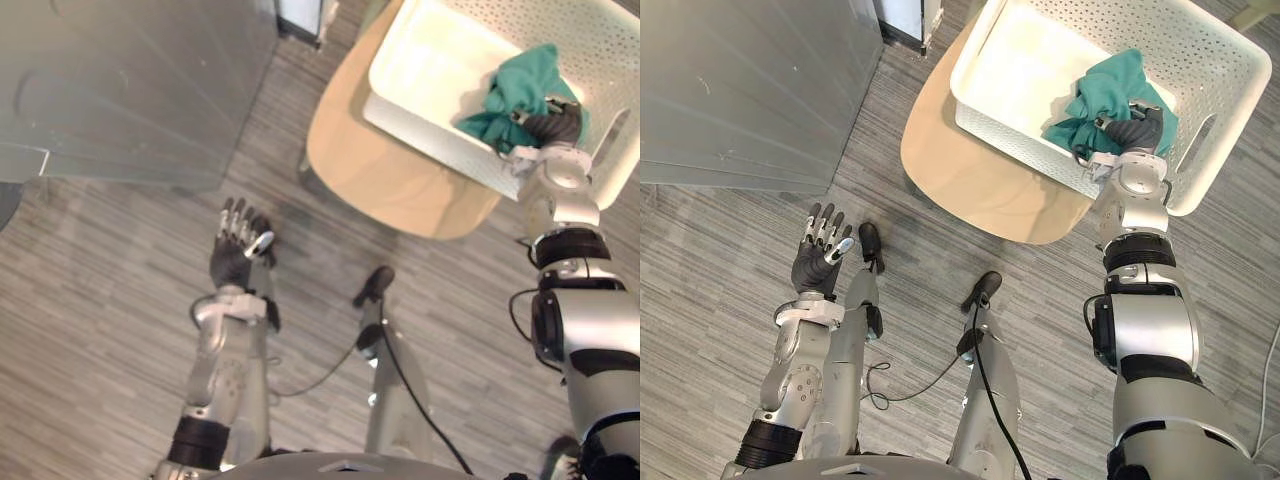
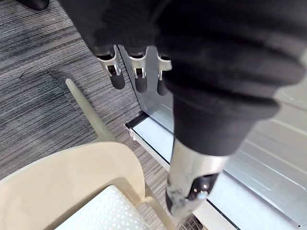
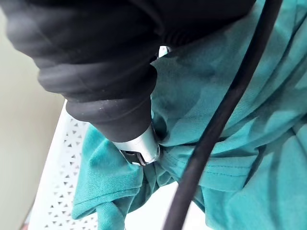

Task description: Pick up the laundry basket with both hands and put the clothes into the washing machine.

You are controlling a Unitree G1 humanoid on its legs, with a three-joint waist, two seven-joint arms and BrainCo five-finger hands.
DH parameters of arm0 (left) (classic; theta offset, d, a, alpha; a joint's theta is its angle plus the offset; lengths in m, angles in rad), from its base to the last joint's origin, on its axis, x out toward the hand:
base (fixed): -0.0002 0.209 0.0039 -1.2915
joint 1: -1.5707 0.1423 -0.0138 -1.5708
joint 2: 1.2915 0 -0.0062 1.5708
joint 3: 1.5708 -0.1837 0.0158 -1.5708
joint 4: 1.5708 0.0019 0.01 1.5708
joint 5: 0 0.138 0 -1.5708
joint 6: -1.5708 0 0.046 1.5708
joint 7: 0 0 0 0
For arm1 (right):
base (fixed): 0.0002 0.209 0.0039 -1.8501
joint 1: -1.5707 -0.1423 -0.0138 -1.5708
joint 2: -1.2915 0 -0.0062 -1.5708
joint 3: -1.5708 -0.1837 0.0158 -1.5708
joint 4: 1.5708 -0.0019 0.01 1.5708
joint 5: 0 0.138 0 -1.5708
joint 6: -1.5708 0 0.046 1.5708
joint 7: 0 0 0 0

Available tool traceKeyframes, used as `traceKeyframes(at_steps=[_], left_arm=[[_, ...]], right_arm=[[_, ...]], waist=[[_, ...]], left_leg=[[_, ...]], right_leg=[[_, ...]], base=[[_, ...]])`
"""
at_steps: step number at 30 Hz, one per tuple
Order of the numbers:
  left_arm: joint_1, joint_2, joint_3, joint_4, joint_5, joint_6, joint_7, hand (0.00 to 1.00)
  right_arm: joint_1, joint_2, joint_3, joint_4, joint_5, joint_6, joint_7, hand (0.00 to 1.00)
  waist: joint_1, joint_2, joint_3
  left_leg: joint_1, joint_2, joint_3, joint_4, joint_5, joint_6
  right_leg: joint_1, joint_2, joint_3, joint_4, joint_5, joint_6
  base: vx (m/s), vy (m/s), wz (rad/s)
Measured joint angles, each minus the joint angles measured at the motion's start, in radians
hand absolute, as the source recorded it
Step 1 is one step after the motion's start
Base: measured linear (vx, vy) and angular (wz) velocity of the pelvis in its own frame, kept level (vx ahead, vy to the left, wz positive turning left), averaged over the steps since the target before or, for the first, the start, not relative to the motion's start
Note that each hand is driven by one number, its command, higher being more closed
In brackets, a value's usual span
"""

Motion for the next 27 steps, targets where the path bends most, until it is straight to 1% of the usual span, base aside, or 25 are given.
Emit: traceKeyframes(at_steps=[1,2,4,5,6,7,9,10,12,13,15,16,18,20,23,24,27], left_arm=[[0.0,0.0,0.002,0.0,0.001,0.0,0.002,0.0],[-0.002,0.0,0.001,0.0,0.002,0.0,0.003,0.0],[-0.005,0.0,0.0,0.0,0.003,0.0,0.007,0.0],[-0.008,0.0,0.0,-0.001,0.004,0.0,0.008,0.0],[-0.011,0.0,0.0,-0.007,0.005,-0.001,0.014,0.0],[-0.016,0.001,0.0,-0.012,0.019,-0.001,0.018,0.0],[-0.017,0.004,-0.002,-0.029,0.044,-0.001,0.019,0.0],[-0.017,0.01,-0.004,-0.042,0.058,-0.003,0.019,0.0],[-0.018,0.018,-0.009,-0.047,0.093,-0.018,0.022,0.0],[-0.018,0.029,-0.018,-0.053,0.132,-0.024,0.036,0.0],[-0.018,0.045,-0.027,-0.075,0.161,-0.025,0.05,0.0],[-0.03,0.06,-0.042,-0.085,0.19,-0.03,0.064,0.0],[-0.035,0.078,-0.047,-0.114,0.226,-0.031,0.085,0.0],[-0.045,0.092,-0.047,-0.138,0.252,-0.036,0.092,0.0],[-0.044,0.105,-0.056,-0.159,0.277,-0.037,0.093,0.0],[-0.041,0.118,-0.075,-0.159,0.278,-0.038,0.094,0.0],[-0.035,0.129,-0.099,-0.159,0.278,-0.038,0.092,0.0]], right_arm=[[0.005,0.021,-0.021,-0.012,0.037,-0.013,-0.001,1.0],[0.007,0.032,-0.031,-0.027,0.062,-0.015,-0.003,1.0],[0.019,0.077,-0.04,-0.09,0.116,-0.036,-0.023,1.0],[0.025,0.086,-0.042,-0.112,0.129,-0.037,-0.023,1.0],[0.036,0.105,-0.053,-0.158,0.141,-0.038,-0.024,1.0],[0.037,0.12,-0.062,-0.195,0.151,-0.042,-0.025,1.0],[0.036,0.143,-0.078,-0.24,0.159,-0.053,-0.03,1.0],[0.04,0.158,-0.08,-0.275,0.173,-0.061,-0.038,1.0],[0.058,0.184,-0.1,-0.359,0.18,-0.086,-0.045,1.0],[0.078,0.201,-0.114,-0.426,0.187,-0.121,-0.056,1.0],[0.083,0.223,-0.119,-0.471,0.193,-0.146,-0.066,1.0],[0.084,0.231,-0.12,-0.5,0.211,-0.165,-0.067,1.0],[0.094,0.279,-0.131,-0.555,0.213,-0.189,-0.069,1.0],[0.108,0.329,-0.139,-0.591,0.231,-0.199,-0.074,1.0],[0.138,0.366,-0.137,-0.615,0.256,-0.21,-0.079,1.0],[0.19,0.399,-0.13,-0.681,0.258,-0.213,-0.077,1.0],[0.254,0.436,-0.109,-0.754,0.265,-0.218,-0.062,1.0]], waist=[[0.0,0.0,0.0],[-0.001,0.0,0.0],[0.003,0.001,0.0],[0.003,0.001,0.001],[0.002,0.001,0.001],[0.002,0.001,0.001],[0.002,0.0,0.005],[0.001,0.0,0.009],[-0.001,-0.001,0.025],[-0.006,-0.001,0.026],[-0.019,-0.002,0.031],[-0.021,-0.003,0.055],[-0.03,-0.008,0.074],[-0.035,-0.012,0.105],[-0.04,-0.015,0.111],[-0.042,-0.019,0.114],[-0.051,-0.026,0.117]], left_leg=[[0.002,0.002,-0.001,0.002,0.013,0.016],[0.003,0.002,-0.001,0.003,0.018,0.023],[0.003,0.006,-0.003,0.028,0.063,0.061],[0.003,0.004,-0.004,0.035,0.065,0.066],[0.004,0.0,-0.009,0.041,0.076,0.086],[0.004,-0.005,-0.021,0.051,0.079,0.09],[0.017,-0.006,-0.033,0.061,0.079,0.091],[0.039,-0.009,-0.05,0.062,0.078,0.09],[0.079,-0.013,-0.064,0.063,0.071,0.082],[0.088,-0.018,-0.083,0.063,0.066,0.076],[0.09,-0.018,-0.095,0.064,0.06,0.065],[0.107,-0.018,-0.103,0.064,0.06,0.064],[0.113,-0.019,-0.104,0.073,0.058,0.063],[0.134,-0.019,-0.107,0.093,0.056,0.066],[0.151,-0.021,-0.11,0.106,0.046,0.063],[0.167,-0.023,-0.113,0.119,0.035,0.059],[0.181,-0.027,-0.122,0.142,0.021,0.058]], right_leg=[[0.002,-0.001,-0.003,0.014,-0.01,-0.004],[0.002,-0.004,-0.004,0.024,-0.016,-0.003],[0.002,-0.011,-0.004,0.064,-0.04,-0.001],[0.003,-0.014,-0.004,0.076,-0.048,0.002],[0.005,-0.025,-0.007,0.096,-0.063,0.003],[0.01,-0.029,-0.013,0.115,-0.079,0.002],[0.03,-0.038,-0.025,0.137,-0.101,0.0],[0.053,-0.047,-0.036,0.16,-0.123,0.001],[0.087,-0.059,-0.044,0.196,-0.159,-0.001],[0.097,-0.066,-0.054,0.224,-0.184,-0.003],[0.101,-0.069,-0.063,0.245,-0.204,-0.004],[0.114,-0.072,-0.064,0.255,-0.21,-0.005],[0.115,-0.078,-0.06,0.274,-0.216,-0.007],[0.142,-0.079,-0.06,0.288,-0.222,-0.009],[0.161,-0.084,-0.059,0.301,-0.236,-0.009],[0.179,-0.089,-0.059,0.316,-0.25,-0.009],[0.198,-0.096,-0.06,0.34,-0.269,-0.01]], base=[[0.05,-0.078,0.14],[0.06,-0.087,0.09],[0.06,-0.1,0.03],[0.07,-0.109,0.13],[0.08,-0.109,0.29],[0.08,-0.112,0.31],[0.07,-0.129,0.29],[0.06,-0.171,0.39],[0.01,-0.14,0.36],[-0.03,-0.114,0.3],[-0.02,-0.1,0.23],[-0.02,-0.088,0.1],[-0.02,-0.084,0.04],[0.02,-0.083,0.03],[0.02,-0.081,0.08],[0.01,-0.076,0.07],[0.0,-0.072,0.08]])
